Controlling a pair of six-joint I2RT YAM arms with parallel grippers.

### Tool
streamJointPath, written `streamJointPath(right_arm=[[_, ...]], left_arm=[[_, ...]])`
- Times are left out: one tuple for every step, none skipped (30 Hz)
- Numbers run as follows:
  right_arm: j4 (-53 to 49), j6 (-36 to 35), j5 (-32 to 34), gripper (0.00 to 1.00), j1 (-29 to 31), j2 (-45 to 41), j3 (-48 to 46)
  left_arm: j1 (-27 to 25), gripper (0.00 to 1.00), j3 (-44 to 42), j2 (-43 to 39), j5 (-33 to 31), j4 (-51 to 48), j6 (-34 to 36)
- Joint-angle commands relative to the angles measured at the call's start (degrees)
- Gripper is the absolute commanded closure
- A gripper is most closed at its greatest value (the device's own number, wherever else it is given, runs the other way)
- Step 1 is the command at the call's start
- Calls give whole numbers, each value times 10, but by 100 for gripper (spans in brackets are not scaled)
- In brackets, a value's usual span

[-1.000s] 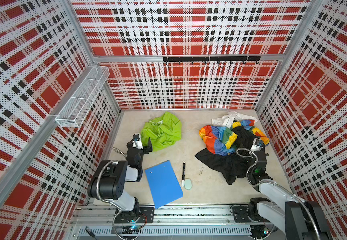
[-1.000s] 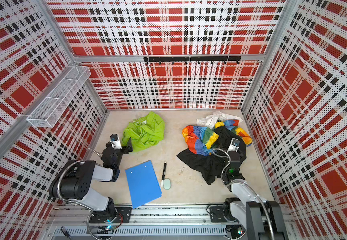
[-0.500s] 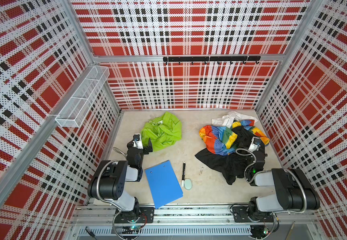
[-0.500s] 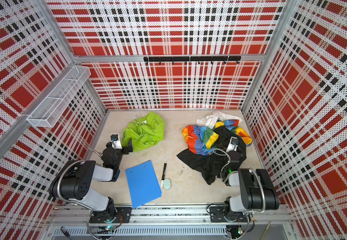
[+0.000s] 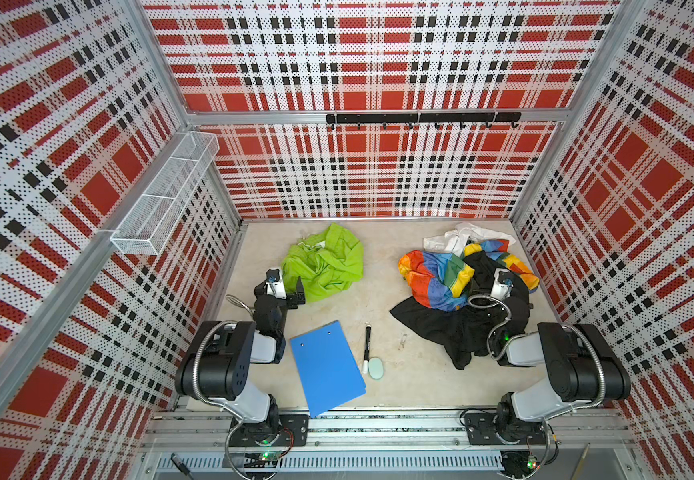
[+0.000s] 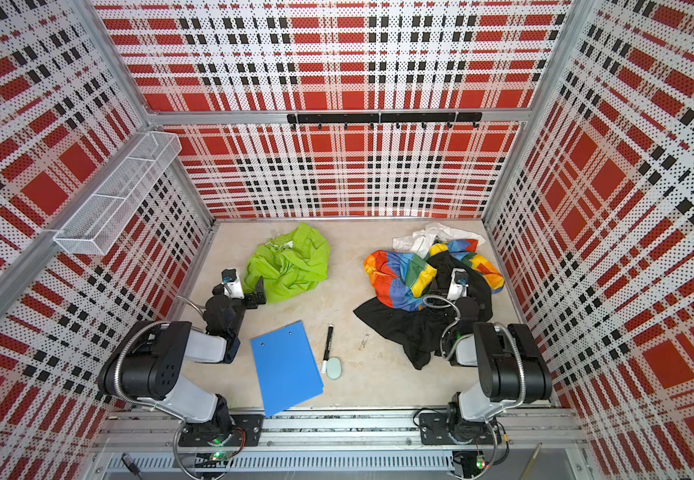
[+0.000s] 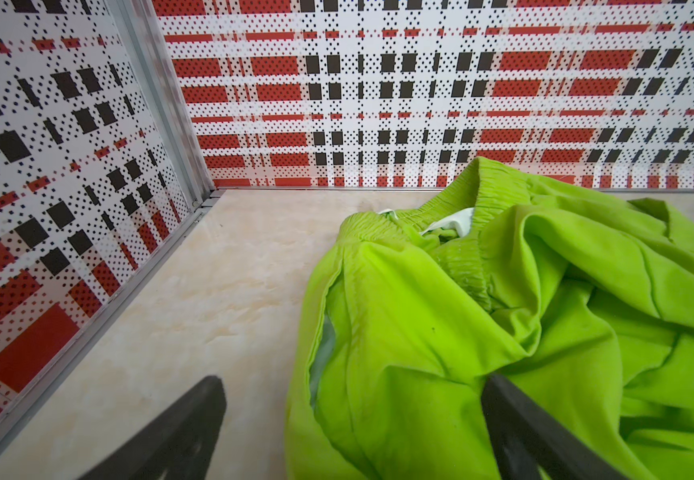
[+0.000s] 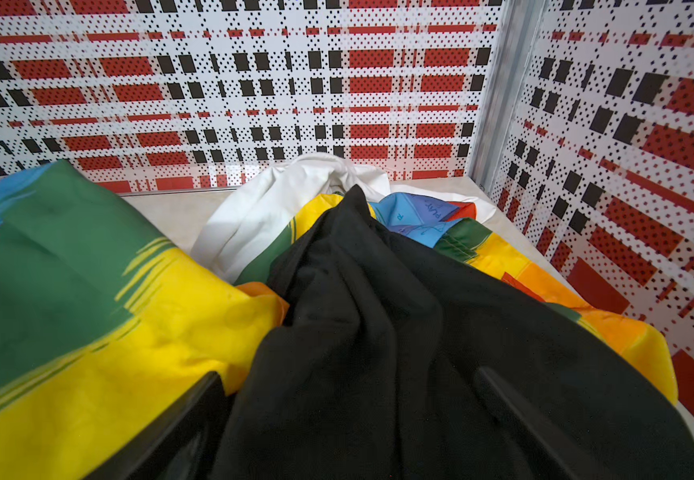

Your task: Pick out a specific cloth from the pile

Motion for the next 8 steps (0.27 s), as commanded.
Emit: streamJointPath(right_arm=[[24,-11,-6,0,3,3,12],[18,-15,4,0,9,4,15],[11,-17,8,0,12,5,19],[9,-18,12,0,13,5,22],[8,-18,13,0,14,5,21],[11,-18,14,0,14,5,19],[12,-19,16,0,15,4,17],[18,-19,15,0,15,2,15]], left_arm=[[3,1,6,-6,5,3,-7],[3,1,6,-6,5,3,-7],[3,1,6,-6,5,2,-7],[3,1,6,-6,5,3,-7],[3,1,6,-7,6,3,-6],[4,1,6,-6,6,2,-6],[3,1,6,-6,6,3,-6],[3,1,6,-6,5,2,-6]])
